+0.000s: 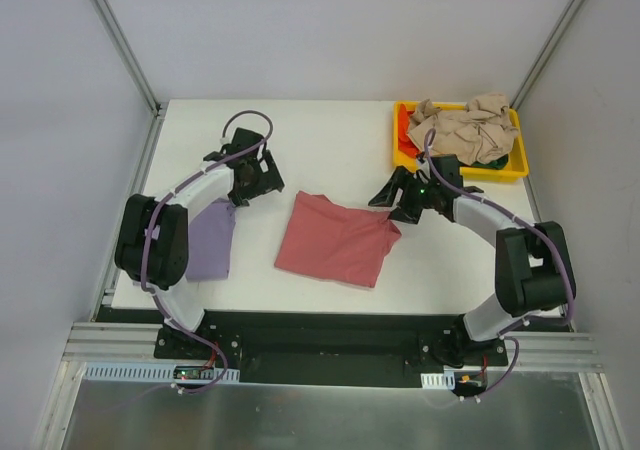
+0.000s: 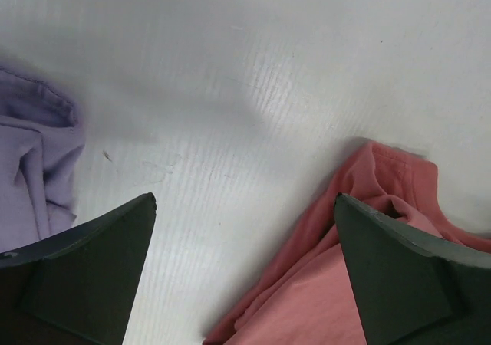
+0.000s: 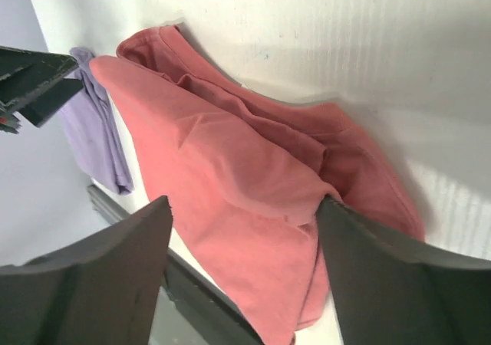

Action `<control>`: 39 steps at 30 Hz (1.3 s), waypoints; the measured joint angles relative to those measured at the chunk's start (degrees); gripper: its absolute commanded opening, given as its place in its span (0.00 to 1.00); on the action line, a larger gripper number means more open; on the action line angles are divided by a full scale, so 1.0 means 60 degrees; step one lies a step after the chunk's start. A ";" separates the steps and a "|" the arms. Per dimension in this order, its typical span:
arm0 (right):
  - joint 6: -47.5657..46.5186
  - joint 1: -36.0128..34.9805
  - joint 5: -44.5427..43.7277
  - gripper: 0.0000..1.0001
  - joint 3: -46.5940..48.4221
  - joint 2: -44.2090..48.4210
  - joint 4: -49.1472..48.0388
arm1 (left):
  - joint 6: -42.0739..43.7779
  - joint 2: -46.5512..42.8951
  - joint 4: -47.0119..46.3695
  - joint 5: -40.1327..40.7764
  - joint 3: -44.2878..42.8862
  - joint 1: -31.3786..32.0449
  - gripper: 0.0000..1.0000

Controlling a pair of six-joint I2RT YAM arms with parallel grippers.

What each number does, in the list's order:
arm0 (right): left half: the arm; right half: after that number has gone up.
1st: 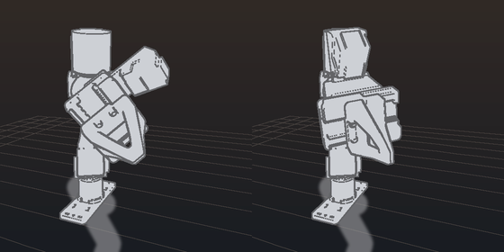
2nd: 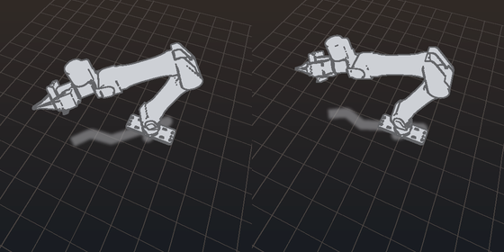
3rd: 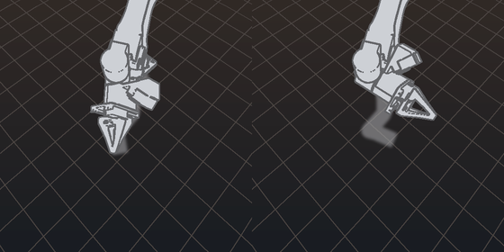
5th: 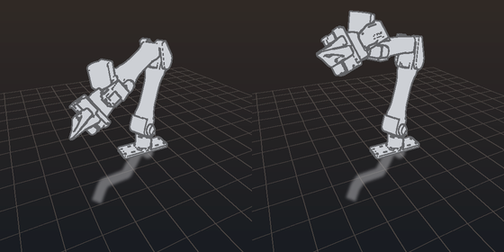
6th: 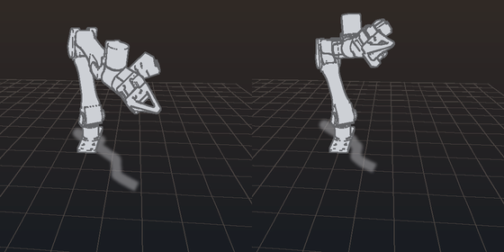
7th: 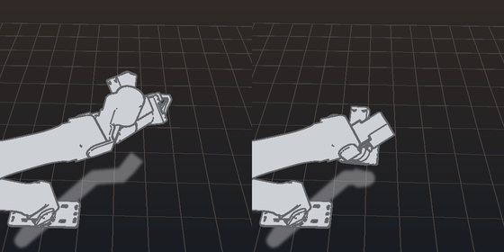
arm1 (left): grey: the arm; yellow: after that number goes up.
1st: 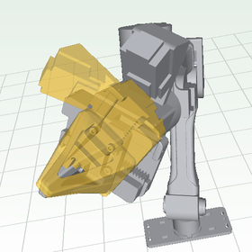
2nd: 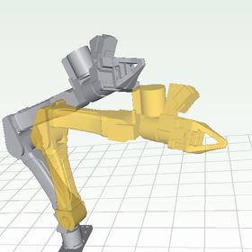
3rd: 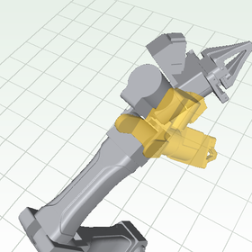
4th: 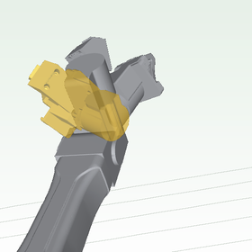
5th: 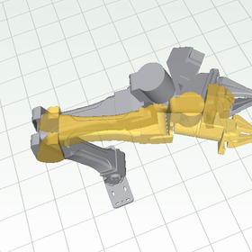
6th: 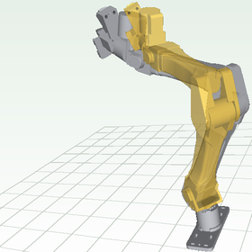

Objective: Fold and stack the t-shirts
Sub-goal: Fold the long partially folded tshirt into a neat square, then put the neatly folded tshirt into the corner of the board with the left arm

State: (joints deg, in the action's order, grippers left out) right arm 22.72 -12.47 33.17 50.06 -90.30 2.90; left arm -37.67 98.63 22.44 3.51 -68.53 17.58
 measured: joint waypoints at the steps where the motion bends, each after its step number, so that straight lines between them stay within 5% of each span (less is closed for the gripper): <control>1: -0.0124 -0.0007 -0.0098 0.86 0.0080 0.0066 0.0069 | 0.0000 -0.0033 -0.0004 -0.0033 0.0000 -0.0011 0.99; 13: -0.0845 -0.1217 -0.2903 0.88 -0.1330 0.3348 0.2018 | 0.0860 -0.0867 -0.0896 -0.2583 0.1220 0.0127 0.96; 22: -0.0790 -0.1694 -0.3413 0.83 -0.1435 0.2251 0.2022 | 0.0958 0.0233 -0.1202 -0.3366 0.1297 0.0448 0.78; 28: -0.0721 -0.1967 -0.3340 0.68 -0.0860 0.0852 0.1668 | 0.0936 0.0299 -0.1322 -0.3439 0.1457 0.0437 0.61; 39: -0.0583 -0.2233 -0.2160 0.44 -0.0423 0.0171 0.0302 | 0.0874 0.0310 -0.1923 -0.3829 0.1789 0.0433 0.60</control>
State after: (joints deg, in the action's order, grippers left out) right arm 19.22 -25.87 20.21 47.53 -89.27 4.71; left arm -32.42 100.49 10.90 -19.46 -57.80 20.18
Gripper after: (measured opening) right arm 0.521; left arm 0.597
